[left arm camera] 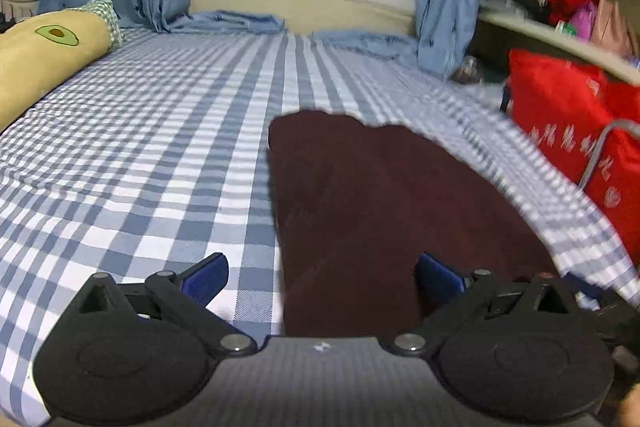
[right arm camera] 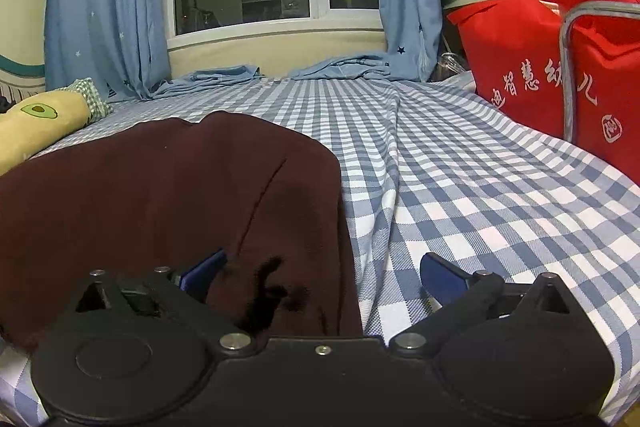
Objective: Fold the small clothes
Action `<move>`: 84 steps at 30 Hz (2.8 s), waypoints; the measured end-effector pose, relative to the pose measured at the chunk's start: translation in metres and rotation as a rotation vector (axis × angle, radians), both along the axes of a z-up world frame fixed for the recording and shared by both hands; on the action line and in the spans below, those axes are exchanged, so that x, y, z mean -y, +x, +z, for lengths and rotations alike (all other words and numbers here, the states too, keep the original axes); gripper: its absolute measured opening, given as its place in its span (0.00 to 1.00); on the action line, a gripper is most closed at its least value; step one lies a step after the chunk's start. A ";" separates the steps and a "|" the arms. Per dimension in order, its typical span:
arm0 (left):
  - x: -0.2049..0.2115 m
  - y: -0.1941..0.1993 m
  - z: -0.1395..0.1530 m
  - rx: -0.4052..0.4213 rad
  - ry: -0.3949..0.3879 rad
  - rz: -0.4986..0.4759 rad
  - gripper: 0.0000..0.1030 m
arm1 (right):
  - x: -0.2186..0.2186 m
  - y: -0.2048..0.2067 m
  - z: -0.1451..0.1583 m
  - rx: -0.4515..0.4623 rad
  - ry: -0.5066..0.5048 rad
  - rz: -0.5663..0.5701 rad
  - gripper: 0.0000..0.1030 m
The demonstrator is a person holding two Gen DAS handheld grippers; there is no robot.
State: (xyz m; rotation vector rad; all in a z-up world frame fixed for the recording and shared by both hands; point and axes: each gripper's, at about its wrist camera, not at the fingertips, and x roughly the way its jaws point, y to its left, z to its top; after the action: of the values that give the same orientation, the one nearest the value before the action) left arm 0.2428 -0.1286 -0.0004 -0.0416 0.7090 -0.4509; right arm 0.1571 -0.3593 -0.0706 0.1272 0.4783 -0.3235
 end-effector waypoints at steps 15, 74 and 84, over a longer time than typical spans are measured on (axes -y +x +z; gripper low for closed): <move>0.000 0.000 -0.030 -0.059 -0.025 0.031 1.00 | -0.002 -0.007 -0.007 0.042 -0.034 0.018 0.99; -0.006 -0.013 -0.064 -0.059 -0.114 0.075 1.00 | 0.069 0.053 -0.004 0.024 0.303 0.278 0.71; -0.011 0.003 -0.048 -0.139 -0.144 0.049 1.00 | 0.077 0.053 -0.006 0.031 0.367 0.277 0.71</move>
State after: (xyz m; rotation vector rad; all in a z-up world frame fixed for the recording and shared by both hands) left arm 0.2458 -0.1180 -0.0488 -0.2274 0.8087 -0.4545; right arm 0.2099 -0.4361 -0.0767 0.4178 0.5136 0.0406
